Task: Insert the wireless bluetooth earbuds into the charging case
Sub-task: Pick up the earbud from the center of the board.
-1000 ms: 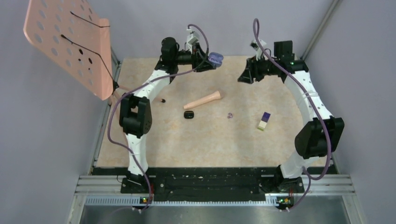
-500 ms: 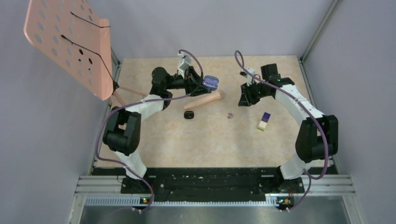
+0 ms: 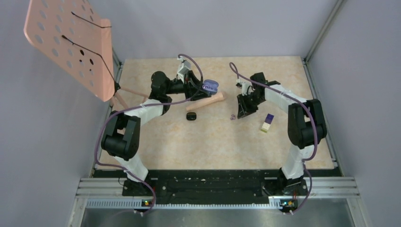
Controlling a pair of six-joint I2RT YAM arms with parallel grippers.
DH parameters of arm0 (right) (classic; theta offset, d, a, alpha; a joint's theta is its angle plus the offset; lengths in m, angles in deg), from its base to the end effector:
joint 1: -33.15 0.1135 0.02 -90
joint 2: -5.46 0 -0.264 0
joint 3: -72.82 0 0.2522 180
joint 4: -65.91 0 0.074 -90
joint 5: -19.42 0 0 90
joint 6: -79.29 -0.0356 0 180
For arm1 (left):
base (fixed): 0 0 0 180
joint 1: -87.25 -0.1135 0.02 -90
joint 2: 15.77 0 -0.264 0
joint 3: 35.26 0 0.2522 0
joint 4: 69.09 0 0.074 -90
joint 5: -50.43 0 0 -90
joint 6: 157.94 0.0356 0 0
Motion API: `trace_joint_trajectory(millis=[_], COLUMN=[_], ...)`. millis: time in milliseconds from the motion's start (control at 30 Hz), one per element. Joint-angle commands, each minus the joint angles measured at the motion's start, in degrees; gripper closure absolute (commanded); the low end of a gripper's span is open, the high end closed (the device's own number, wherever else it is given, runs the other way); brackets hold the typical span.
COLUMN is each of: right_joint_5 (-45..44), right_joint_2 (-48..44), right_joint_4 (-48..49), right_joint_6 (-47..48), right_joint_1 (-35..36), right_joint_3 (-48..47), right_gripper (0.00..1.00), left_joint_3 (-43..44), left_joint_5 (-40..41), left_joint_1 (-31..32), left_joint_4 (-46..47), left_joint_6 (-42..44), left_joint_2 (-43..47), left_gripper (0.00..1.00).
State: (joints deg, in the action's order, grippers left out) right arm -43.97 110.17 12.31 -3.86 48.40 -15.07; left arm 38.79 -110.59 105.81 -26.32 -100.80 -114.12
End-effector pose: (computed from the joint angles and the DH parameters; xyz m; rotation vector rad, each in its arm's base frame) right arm 0.3469 0.1111 0.1962 -0.6390 2.6849 0.6852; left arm 0.3394 -0.1495 0.2980 1.0108 1.3135 -1.4662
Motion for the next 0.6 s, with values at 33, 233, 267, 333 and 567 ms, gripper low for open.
trace_joint_trajectory(millis=[33, 233, 267, 333, 567], right_joint_5=[-0.59, -1.43, -0.17, 2.03, 7.41], right_joint_2=[3.54, 5.53, 5.52, 4.95, 0.86], right_joint_4=[1.77, 2.02, 1.21, -1.34, -7.37], right_joint_6=[-8.29, -7.78, -4.58, 1.53, 42.58], right_joint_1=[1.15, 2.38, 2.42, 2.42, 2.85], right_joint_3=[-2.94, -4.95, -5.50, -7.17, -7.84], right_gripper=[0.72, 0.70, 0.69, 0.69, 0.75], left_joint_3=[-0.27, -1.03, -1.05, -1.00, -0.69], left_joint_5=[0.70, 1.15, 1.18, 1.15, 0.91], left_joint_1=[-0.16, -0.70, -0.80, -1.07, -1.83], left_joint_4=[-0.55, -2.00, -2.27, -2.95, -6.14], left_joint_6=[1.90, 2.50, 2.58, 2.98, 5.33], left_joint_2=[3.60, 4.27, 4.41, 4.70, 5.50], left_gripper=[1.00, 1.00, 1.00, 1.00, 1.00])
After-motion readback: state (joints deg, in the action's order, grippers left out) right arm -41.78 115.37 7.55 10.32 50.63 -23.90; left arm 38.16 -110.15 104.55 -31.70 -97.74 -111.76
